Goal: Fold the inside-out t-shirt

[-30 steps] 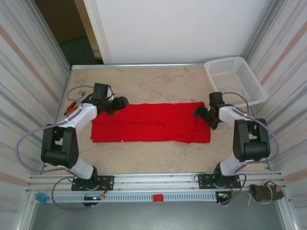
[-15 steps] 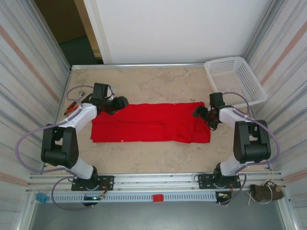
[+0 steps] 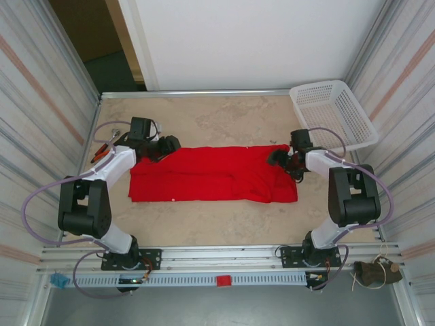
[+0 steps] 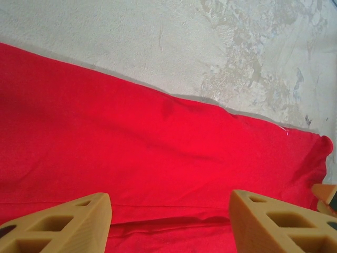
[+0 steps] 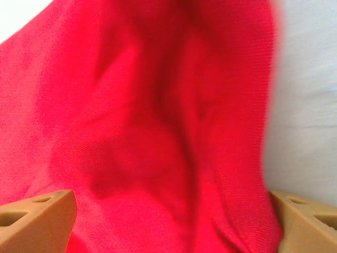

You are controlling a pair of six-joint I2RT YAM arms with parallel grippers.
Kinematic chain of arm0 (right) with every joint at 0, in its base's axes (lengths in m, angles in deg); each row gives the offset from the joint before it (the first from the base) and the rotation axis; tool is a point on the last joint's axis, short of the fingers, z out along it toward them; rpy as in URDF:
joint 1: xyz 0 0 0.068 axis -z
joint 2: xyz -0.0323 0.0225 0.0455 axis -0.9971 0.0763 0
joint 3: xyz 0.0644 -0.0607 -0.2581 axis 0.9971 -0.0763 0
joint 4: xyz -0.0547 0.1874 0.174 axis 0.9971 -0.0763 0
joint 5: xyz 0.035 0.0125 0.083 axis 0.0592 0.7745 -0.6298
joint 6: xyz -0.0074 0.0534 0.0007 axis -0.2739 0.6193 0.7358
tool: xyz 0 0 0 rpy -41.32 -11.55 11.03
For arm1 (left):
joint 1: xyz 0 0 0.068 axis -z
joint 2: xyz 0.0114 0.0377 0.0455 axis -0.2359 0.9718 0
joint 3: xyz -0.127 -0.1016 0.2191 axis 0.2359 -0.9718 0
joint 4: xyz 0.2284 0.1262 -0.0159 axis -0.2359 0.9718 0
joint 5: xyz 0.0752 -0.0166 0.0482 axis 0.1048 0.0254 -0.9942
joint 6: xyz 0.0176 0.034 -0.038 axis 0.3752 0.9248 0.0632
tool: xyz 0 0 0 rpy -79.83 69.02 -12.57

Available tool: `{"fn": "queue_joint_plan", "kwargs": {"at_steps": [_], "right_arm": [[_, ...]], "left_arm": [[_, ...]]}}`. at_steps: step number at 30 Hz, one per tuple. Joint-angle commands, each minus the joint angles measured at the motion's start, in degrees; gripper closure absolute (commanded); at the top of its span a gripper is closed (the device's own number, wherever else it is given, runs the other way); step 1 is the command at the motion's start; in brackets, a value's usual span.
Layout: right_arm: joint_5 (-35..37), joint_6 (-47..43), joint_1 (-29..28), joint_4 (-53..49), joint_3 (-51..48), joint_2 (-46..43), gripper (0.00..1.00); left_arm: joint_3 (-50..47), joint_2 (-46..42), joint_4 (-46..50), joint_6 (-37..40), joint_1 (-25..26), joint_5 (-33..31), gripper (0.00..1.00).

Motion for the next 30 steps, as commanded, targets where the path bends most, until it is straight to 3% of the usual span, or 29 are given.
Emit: {"fn": "queue_joint_plan", "kwargs": {"at_steps": [1,9,12,15,22,27,30], "right_arm": [[-4.34,0.1,-3.27,1.42,-1.55,1.18,0.12],[0.92,2.57,-3.44,2.1,-2.01,3.68,0.17],[3.77,4.15,-3.48,2.07,-1.74,3.67,0.25],[4.63,5.11,-3.63,1.23,-0.04,5.04,0.43],[5.12,5.39,-4.15,-0.05,0.86,4.71,1.0],[4.31,3.91,-2.7,-2.95,0.66,-0.5,1.0],[3.65,2.64,-1.24,-5.0,0.76,-3.51,1.0]], "left_arm": [[1.73,-0.07,1.03,0.62,-0.29,-0.2,0.39],[1.9,-0.41,1.2,0.56,-0.38,-0.1,0.39],[1.83,-0.76,1.47,0.65,-0.47,-0.27,0.39],[1.81,-1.03,1.63,0.65,-0.6,-0.33,0.39],[1.52,-2.39,3.51,2.15,-3.93,-0.94,0.39],[0.66,-0.08,6.43,6.59,-10.34,-2.09,0.39],[0.15,2.81,7.24,8.68,-11.71,-3.36,0.39]]}}
